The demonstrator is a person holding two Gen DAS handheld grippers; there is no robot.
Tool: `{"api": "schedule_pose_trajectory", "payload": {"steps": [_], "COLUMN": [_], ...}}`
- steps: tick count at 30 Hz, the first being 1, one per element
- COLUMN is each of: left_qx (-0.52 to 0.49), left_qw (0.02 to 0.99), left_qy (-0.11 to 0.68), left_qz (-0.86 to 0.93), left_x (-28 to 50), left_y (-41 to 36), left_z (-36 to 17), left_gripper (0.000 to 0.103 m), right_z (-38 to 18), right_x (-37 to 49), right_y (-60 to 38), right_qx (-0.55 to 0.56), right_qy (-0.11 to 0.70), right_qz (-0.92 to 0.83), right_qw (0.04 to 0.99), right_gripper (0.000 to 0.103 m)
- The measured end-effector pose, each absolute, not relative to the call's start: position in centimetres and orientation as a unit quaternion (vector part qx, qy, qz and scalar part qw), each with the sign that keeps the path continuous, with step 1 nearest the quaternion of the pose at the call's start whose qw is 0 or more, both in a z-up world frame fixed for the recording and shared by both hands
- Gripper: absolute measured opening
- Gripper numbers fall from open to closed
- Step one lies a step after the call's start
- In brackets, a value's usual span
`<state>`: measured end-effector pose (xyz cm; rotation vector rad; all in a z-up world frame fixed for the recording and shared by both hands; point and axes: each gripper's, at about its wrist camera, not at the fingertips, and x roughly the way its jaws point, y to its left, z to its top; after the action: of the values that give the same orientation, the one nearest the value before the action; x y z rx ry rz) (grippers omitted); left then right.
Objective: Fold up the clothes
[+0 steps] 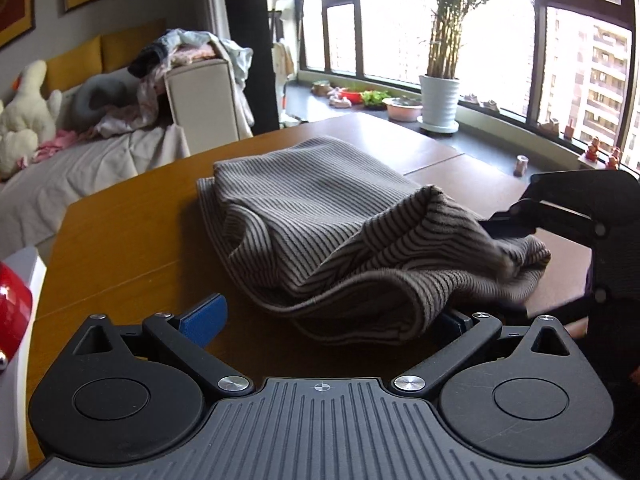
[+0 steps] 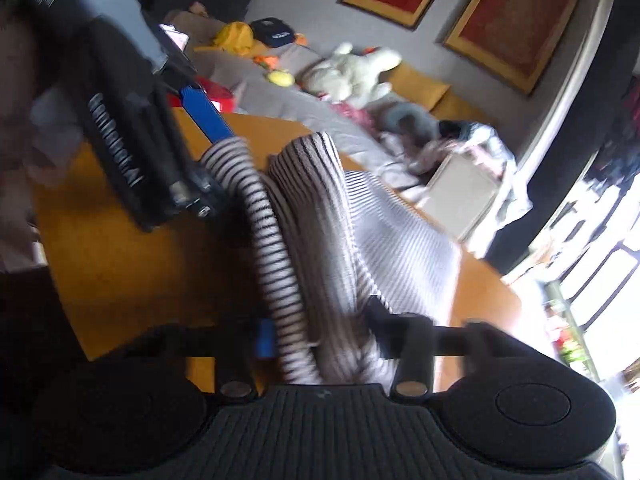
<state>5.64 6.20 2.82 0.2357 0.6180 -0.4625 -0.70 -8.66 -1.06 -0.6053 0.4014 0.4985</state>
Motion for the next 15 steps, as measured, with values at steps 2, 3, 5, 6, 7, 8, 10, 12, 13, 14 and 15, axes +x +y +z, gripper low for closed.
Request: {"api": "schedule_pose_trajectory", "payload": {"steps": [2,3,5,6,7,8,10,12,13,14,15], "left_qx": [0.092,0.071,0.035,0.034,0.037,0.039,0.059,0.097,0.116,0.135,0.143], "left_qw": [0.918,0.918,0.924,0.928,0.933,0.938,0.936,0.929,0.924,0.919,0.913], "left_qy": [0.296,0.292,0.284,0.276,0.268,0.259,0.260,0.272,0.277,0.283,0.292], "left_qz": [-0.247,-0.257,-0.255,-0.246,-0.237,-0.228,-0.228,-0.234,-0.237,-0.239,-0.245], "left_x": [5.1,5.3,6.2,7.1,8.1,9.0,11.7,14.1,15.3,16.5,17.1], "left_y": [7.5,8.5,10.1,10.2,10.3,10.4,9.3,8.1,7.4,6.8,6.7], "left_z": [3.8,4.5,5.7,6.1,6.4,6.7,6.4,4.9,4.1,3.3,2.5], "left_gripper": [0.103,0.103,0.103,0.103,0.103,0.103,0.103,0.103,0.103,0.103,0.103], "right_z": [-1.0,-0.8,-0.4,-0.2,0.0,0.2,0.7,2.0,2.7,3.5,4.2], "right_x": [-1.1,-1.2,-1.1,-1.1,-1.1,-1.1,-1.1,-1.3,-1.5,-1.7,-1.9], "right_y": [-8.7,-8.8,-9.1,-9.2,-9.3,-9.5,-9.7,-10.2,-10.5,-10.7,-10.9], "right_qx": [-0.324,-0.331,-0.334,-0.336,-0.338,-0.339,-0.342,-0.344,-0.348,-0.354,-0.359], "right_qy": [0.188,0.192,0.206,0.213,0.220,0.227,0.241,0.251,0.254,0.256,0.257], "right_qz": [0.246,0.250,0.260,0.264,0.269,0.274,0.283,0.293,0.292,0.289,0.287], "right_qw": [0.894,0.890,0.882,0.879,0.875,0.871,0.863,0.856,0.854,0.852,0.850], "right_gripper": [0.035,0.034,0.033,0.032,0.032,0.031,0.030,0.029,0.029,0.029,0.029]}}
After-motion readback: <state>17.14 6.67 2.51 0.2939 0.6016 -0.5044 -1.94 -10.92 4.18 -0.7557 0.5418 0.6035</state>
